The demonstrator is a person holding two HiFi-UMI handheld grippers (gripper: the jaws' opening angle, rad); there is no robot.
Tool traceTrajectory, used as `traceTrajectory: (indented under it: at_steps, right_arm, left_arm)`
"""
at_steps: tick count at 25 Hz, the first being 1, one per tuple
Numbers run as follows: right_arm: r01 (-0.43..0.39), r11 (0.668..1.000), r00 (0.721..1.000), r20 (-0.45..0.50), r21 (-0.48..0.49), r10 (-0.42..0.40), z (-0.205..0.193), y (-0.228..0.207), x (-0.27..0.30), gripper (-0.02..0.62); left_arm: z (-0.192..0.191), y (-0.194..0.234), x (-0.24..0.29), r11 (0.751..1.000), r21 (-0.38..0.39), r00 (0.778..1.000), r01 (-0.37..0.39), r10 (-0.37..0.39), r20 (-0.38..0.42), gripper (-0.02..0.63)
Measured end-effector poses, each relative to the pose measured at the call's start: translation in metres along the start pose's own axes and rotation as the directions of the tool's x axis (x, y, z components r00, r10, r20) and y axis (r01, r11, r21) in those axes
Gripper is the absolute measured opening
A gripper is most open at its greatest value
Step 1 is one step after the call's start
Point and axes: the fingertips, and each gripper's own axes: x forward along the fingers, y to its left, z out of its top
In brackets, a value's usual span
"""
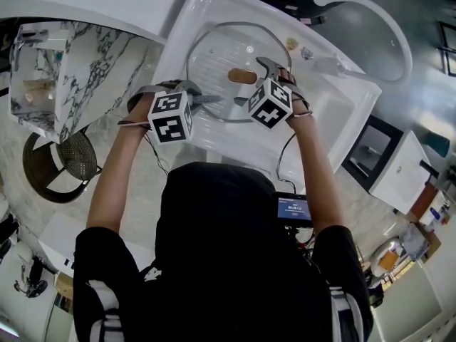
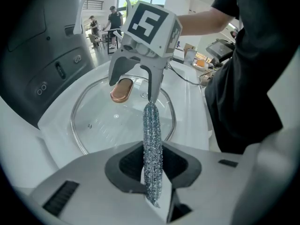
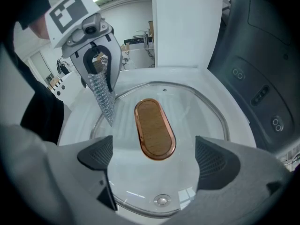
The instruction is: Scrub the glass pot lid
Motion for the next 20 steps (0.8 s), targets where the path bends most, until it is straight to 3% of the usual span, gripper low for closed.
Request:
traceTrajectory:
  at_steps: [6, 20]
  right_arm:
    - [0.000, 1.000, 1.000, 0.003, 0.000, 0.000, 0.001, 0.000, 0.001, 0.495]
    - [-0.001, 1.000, 1.000, -0.001, 0.001, 0.001, 0.001, 0.000, 0.001, 0.495]
  left_arm:
    - [-0.001, 0.012, -0.001, 0.999, -0.042, 0.999, 0.035, -0.034, 0.003, 0.072]
    - [-0.002, 0.036, -0.004, 0.998, -0.066, 1.000, 0.019, -0.019, -0.003, 0.074]
